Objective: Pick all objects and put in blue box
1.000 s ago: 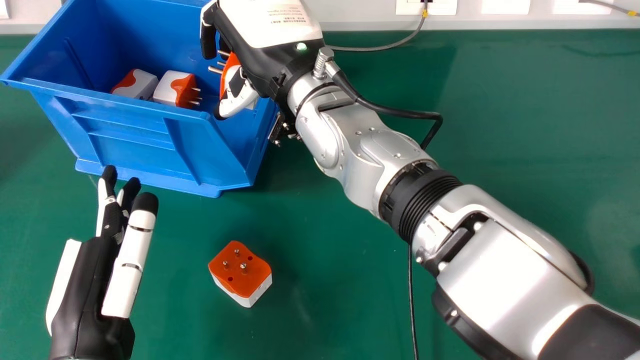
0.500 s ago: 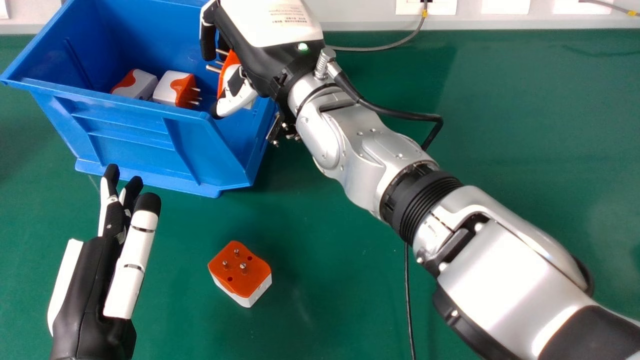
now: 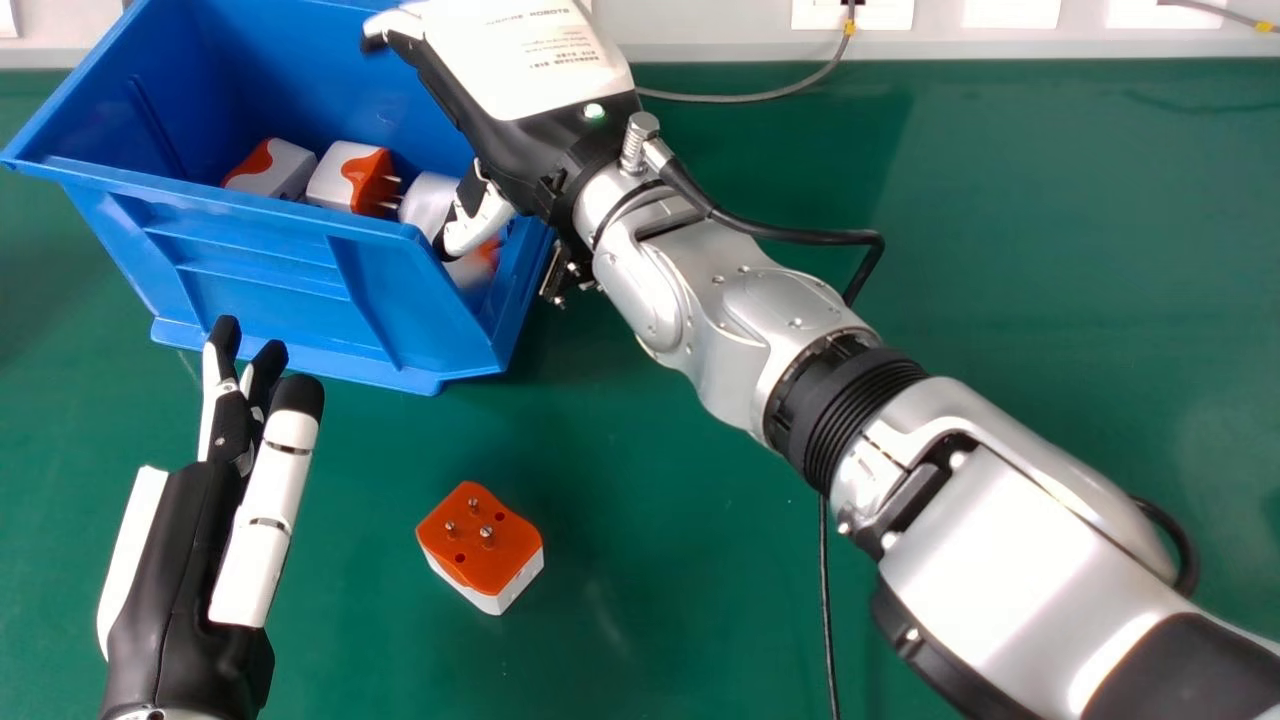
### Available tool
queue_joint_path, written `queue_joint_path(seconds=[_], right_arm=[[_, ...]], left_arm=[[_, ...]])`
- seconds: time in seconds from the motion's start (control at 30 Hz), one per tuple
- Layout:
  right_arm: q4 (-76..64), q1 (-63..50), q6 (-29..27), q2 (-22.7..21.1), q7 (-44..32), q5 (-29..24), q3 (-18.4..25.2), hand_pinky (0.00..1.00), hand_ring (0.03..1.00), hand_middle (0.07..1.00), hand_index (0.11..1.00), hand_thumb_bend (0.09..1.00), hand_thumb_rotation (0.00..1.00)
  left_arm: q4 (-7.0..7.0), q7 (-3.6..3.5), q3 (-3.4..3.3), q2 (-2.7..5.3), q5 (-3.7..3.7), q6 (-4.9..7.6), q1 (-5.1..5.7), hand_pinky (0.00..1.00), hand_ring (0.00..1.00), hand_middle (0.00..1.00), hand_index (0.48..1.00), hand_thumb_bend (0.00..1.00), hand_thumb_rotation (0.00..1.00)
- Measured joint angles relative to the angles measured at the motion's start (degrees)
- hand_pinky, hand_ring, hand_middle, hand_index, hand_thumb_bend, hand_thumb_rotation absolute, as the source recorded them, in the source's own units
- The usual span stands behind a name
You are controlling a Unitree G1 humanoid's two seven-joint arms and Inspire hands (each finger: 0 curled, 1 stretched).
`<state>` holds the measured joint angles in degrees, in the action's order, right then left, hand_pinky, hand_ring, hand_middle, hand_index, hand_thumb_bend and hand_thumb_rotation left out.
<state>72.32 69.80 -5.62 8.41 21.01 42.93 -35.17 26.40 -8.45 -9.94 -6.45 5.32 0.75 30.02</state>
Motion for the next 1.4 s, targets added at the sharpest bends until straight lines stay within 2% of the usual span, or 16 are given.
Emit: queue_joint_path(seconds=[0.2, 0.4, 0.5, 0.7, 0.87, 1.1, 1.3, 1.4], right_arm=[[-0.02, -0.24, 0.01, -0.02, 0.24, -0.07, 0.18, 0.97, 0.994, 0.995, 0.994, 0.731, 0.09], [-0.42, -0.86, -0.06, -0.51, 0.91, -0.1, 0.56, 0.97, 0.997, 0.998, 0.997, 0.729, 0.08], [-2.02, -1.44, -0.24, -1.56, 1.44, -0.18, 1.16, 0.97, 0.998, 0.998, 0.998, 0.727, 0.08], [-14.61, -7.31, 0.24, -6.03, 1.45, -0.39, 2.43, 0.98, 0.999, 0.999, 0.999, 0.704, 0.05], [-33.52, -18.73, 2.05, -11.08, 0.41, 0.16, 3.51, 0.99, 1.0, 1.0, 1.0, 0.683, 0.06], [-59.08, -38.87, 2.5, -19.47, -2.7, 0.5, 5.66, 1.0, 1.0, 1.0, 1.0, 0.649, 0.1], [-73.52, -53.76, 0.38, -25.24, -4.57, 0.04, 9.33, 0.99, 1.0, 1.0, 1.0, 0.616, 0.12], [-76.6, -60.61, -1.44, -27.15, -4.55, 0.07, 10.53, 0.95, 1.0, 1.0, 1.0, 0.611, 0.12]], left_arm=[[-0.48, -0.06, 0.0, -0.55, -0.04, 0.0, -0.76, 1.0, 1.0, 1.0, 1.0, 0.47, 0.9], [-2.11, -0.09, -0.02, -0.85, -0.04, 0.11, -1.65, 1.0, 1.0, 1.0, 1.0, 0.47, 0.9], [-2.34, -0.08, -0.07, -0.89, -0.03, 0.11, -1.8, 1.0, 1.0, 1.0, 1.0, 0.46, 0.9], [-3.41, -0.16, -0.3, -1.3, -0.19, 0.11, -3.2, 1.0, 1.0, 1.0, 1.0, 0.46, 0.9], [-4.2, -0.3, -1.02, -1.67, -0.13, 0.06, -3.87, 1.0, 1.0, 1.0, 1.0, 0.44, 0.9], [-5.47, -0.37, -2.86, -2.03, 0.4, -0.06, -4.66, 0.99, 1.0, 1.0, 1.0, 0.43, 0.9], [-5.68, -0.1, -3.34, -1.83, 0.88, -0.07, -5.63, 0.99, 1.0, 1.0, 1.0, 0.44, 0.9], [-5.76, 0.02, -3.47, -1.56, 1.0, -0.07, -5.62, 0.99, 1.0, 1.0, 1.0, 0.44, 0.9]])
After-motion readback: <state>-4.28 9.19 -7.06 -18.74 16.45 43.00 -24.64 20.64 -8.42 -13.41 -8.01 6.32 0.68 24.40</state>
